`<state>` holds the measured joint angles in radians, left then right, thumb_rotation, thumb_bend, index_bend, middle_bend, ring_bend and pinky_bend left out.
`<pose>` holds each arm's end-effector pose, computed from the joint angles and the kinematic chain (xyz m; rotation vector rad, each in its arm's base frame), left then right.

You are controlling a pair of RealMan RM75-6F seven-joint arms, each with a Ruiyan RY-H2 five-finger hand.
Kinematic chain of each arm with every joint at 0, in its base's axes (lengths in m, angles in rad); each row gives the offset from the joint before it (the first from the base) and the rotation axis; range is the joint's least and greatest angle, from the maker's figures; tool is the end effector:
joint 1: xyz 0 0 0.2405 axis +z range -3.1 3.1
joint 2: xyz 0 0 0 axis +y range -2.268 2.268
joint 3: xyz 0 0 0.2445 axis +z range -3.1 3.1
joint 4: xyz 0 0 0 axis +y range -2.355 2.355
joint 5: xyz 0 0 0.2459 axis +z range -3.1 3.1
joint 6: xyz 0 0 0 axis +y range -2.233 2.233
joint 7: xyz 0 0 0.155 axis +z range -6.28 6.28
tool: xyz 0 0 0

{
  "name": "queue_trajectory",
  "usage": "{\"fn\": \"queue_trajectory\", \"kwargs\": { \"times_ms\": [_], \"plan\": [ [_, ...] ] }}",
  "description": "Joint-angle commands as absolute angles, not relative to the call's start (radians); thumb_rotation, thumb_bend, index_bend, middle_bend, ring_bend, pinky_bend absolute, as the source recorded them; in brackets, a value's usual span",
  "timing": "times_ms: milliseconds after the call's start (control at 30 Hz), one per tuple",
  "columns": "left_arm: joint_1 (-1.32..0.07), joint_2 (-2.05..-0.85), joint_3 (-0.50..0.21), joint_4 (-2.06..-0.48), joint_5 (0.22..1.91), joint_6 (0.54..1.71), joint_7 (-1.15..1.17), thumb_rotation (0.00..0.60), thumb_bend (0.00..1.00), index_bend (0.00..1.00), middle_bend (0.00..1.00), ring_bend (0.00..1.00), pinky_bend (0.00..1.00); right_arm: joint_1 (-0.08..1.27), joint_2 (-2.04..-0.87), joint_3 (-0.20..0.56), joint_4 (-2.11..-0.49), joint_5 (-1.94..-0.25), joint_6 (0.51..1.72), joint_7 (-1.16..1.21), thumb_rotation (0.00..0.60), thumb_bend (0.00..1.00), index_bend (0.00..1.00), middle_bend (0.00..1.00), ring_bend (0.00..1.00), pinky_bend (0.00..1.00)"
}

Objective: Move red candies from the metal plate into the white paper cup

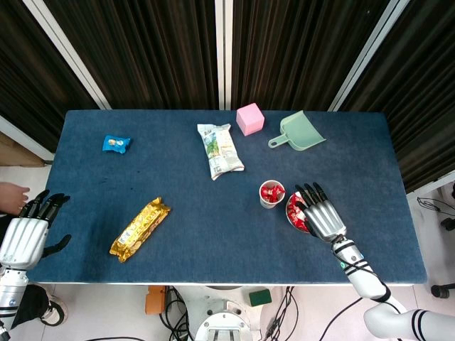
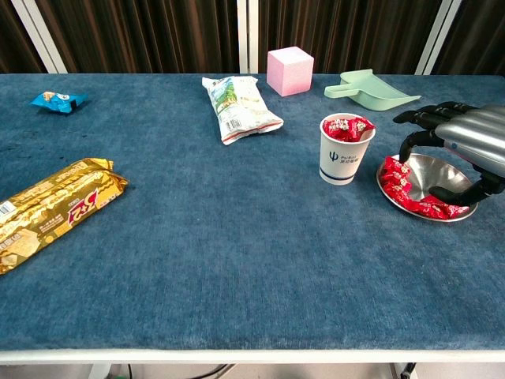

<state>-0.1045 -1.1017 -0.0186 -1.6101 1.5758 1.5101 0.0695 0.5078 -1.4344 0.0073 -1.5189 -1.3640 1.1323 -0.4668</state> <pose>-0.3041 0.1922 0.1212 -1.4889 -0.7931 -0.8898 -0.2194 -0.2818 -0.0261 1.9129 -0.6816 0.7315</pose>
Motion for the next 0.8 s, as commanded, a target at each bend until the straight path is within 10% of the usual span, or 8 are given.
{"fn": "queue_trajectory", "kwargs": {
  "times_ms": [33, 800],
  "plan": [
    [-0.104, -1.101, -0.019, -1.61, 1.575, 1.51, 0.069, 0.6, 0.18, 0.17, 0.16, 0.06, 0.2, 0.522, -1.452, 0.022, -1.509, -1.352, 1.109, -0.476, 0.6, 0.37, 0.31, 0.01, 0.0, 0.0],
    [-0.106, -1.103, -0.018, -1.611, 1.577, 1.508, 0.072, 0.6, 0.18, 0.17, 0.15, 0.06, 0.2, 0.525, -1.458, 0.025, -1.501, -1.287, 1.05, -0.539, 0.6, 0.4, 0.35, 0.02, 0.0, 0.0]
  ]
}}
